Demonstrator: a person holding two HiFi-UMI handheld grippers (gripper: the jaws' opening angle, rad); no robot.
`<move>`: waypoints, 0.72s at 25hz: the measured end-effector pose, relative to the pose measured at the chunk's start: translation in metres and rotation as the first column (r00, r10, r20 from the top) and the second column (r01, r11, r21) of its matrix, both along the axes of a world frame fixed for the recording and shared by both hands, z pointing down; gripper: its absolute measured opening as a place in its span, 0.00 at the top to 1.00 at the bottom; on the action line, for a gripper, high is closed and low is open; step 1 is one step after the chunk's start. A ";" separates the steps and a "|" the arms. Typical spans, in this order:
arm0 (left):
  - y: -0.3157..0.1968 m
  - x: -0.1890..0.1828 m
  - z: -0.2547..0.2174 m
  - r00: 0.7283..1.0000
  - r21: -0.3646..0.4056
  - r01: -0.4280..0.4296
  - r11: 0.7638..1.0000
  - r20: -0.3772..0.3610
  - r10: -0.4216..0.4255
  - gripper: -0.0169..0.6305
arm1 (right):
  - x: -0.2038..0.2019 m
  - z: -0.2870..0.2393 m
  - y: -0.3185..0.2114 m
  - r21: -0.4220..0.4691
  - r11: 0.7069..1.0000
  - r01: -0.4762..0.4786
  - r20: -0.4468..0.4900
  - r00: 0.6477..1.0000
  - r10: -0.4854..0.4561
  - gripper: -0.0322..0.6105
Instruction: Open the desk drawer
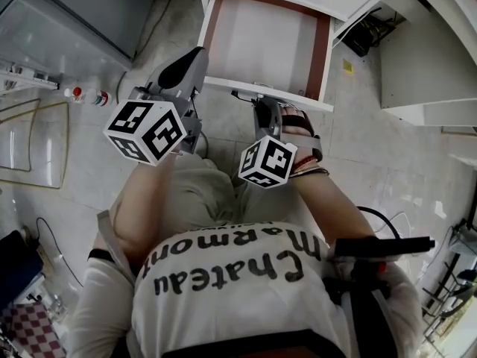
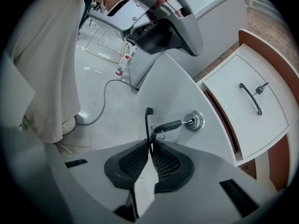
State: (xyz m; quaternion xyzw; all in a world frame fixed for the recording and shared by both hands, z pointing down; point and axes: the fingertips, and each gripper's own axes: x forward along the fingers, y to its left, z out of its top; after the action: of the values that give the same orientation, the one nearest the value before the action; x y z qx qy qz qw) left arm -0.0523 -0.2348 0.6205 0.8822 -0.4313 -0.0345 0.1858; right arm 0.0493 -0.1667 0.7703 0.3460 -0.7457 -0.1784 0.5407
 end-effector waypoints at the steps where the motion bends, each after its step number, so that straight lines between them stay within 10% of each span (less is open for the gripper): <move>1: 0.000 0.000 0.000 1.000 0.001 -0.003 1.000 -0.002 0.003 0.95 | 0.000 0.000 0.000 0.000 1.000 0.000 0.000 1.000 0.000 0.90; 18: 0.012 0.009 -0.001 0.994 0.044 -0.078 0.996 0.080 0.075 0.95 | 0.001 0.008 0.002 0.033 0.999 0.003 -0.008 1.000 -0.003 0.90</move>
State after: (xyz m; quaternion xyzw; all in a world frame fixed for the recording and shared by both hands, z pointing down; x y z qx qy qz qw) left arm -0.0437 -0.2226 0.6192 0.9028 -0.4032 -0.0028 0.1493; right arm 0.0507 -0.1644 0.7780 0.3531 -0.7409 -0.1930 0.5377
